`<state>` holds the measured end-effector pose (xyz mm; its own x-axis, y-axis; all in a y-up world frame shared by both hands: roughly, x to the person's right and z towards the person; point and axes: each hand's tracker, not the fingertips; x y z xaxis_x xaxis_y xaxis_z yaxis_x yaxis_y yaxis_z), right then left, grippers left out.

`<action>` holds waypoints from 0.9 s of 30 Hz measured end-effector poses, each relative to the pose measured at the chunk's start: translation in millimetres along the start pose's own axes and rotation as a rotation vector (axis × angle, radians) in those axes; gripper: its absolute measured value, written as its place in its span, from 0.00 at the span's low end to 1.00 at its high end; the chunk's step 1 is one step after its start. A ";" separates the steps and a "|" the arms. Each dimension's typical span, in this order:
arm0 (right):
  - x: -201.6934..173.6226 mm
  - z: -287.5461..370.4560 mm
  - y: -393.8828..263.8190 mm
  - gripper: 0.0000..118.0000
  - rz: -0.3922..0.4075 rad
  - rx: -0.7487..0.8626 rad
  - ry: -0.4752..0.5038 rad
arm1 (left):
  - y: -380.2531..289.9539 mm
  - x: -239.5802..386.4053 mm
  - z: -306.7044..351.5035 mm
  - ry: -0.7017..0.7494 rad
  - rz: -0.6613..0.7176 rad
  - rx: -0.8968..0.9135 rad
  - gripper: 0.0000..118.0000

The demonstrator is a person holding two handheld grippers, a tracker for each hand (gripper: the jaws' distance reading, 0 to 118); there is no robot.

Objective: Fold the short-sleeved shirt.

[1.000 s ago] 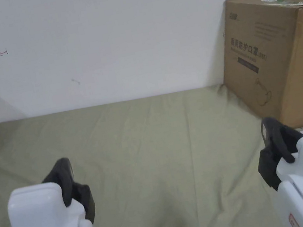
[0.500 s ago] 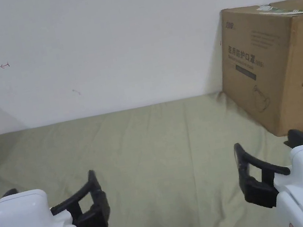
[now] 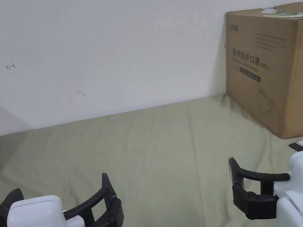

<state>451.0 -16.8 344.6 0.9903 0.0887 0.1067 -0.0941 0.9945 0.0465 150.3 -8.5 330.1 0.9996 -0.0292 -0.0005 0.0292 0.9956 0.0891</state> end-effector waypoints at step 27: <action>-10.9 5.0 1.5 1.00 0.022 -0.044 -0.006 | 2.3 -4.6 -6.2 -0.028 0.102 -0.108 0.98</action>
<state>439.6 -16.6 348.5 0.9875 0.1102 0.1129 -0.1109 0.9938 0.0001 145.8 -5.5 324.2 0.9970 0.0715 0.0307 -0.0709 0.9973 -0.0205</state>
